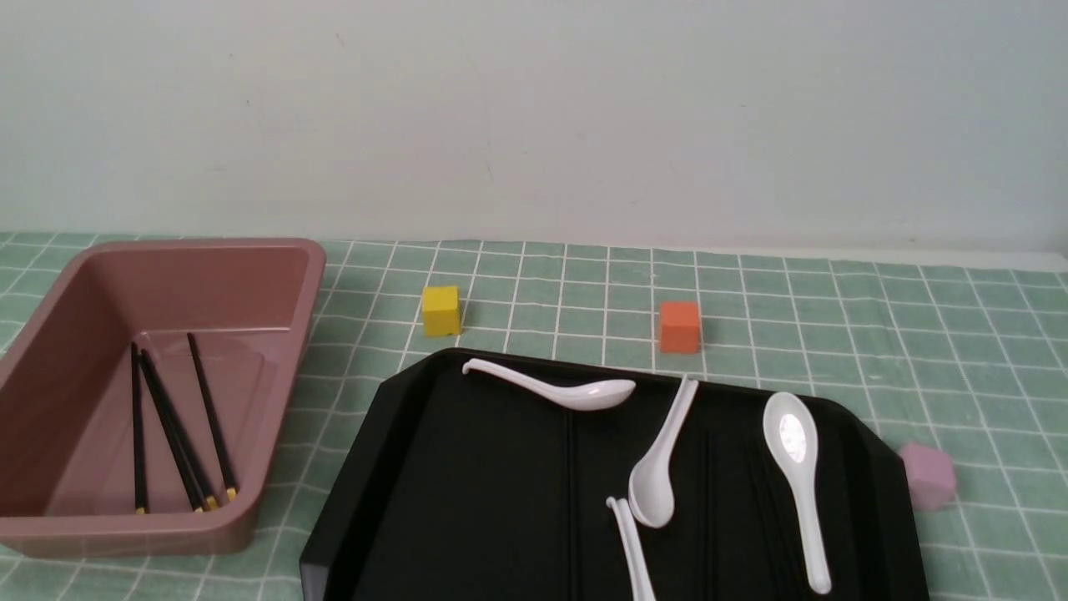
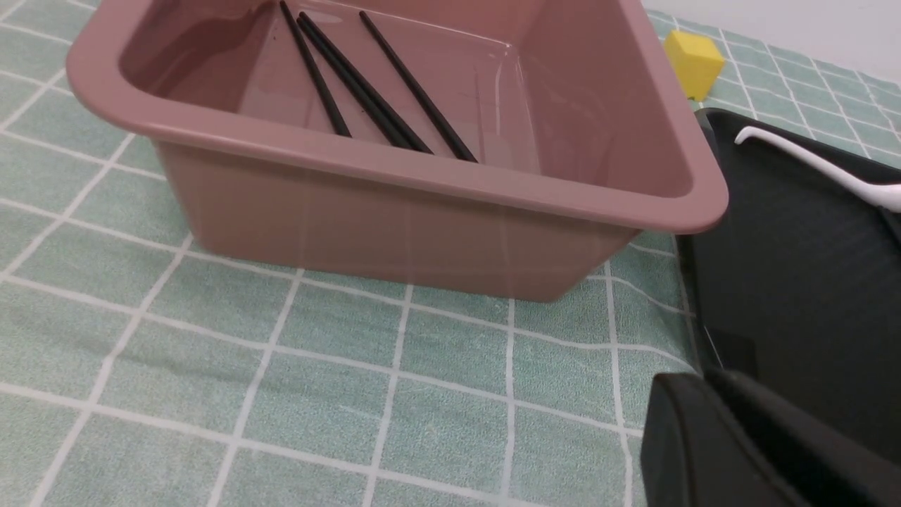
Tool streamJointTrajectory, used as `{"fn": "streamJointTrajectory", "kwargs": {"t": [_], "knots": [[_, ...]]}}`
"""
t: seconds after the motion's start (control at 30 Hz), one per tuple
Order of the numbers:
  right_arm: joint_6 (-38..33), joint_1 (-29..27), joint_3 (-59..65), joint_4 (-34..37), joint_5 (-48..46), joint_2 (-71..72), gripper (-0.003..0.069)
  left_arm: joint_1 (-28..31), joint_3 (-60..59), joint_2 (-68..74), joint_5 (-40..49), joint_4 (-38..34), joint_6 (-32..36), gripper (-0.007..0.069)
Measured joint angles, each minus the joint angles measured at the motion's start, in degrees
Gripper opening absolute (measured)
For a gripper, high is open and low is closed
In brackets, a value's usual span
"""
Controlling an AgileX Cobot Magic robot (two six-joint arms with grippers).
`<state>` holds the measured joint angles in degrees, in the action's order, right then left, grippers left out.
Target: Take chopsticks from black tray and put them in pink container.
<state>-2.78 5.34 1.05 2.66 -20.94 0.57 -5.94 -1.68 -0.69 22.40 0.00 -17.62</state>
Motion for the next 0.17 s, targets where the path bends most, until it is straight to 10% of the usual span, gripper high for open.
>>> {"fn": "streamJointTrajectory", "kwargs": {"t": [0.17], "knots": [[0.0,0.0,0.0,0.0,0.0,0.0,0.0240,0.0,0.0,0.0,0.0,0.0,0.0,0.0040]]}}
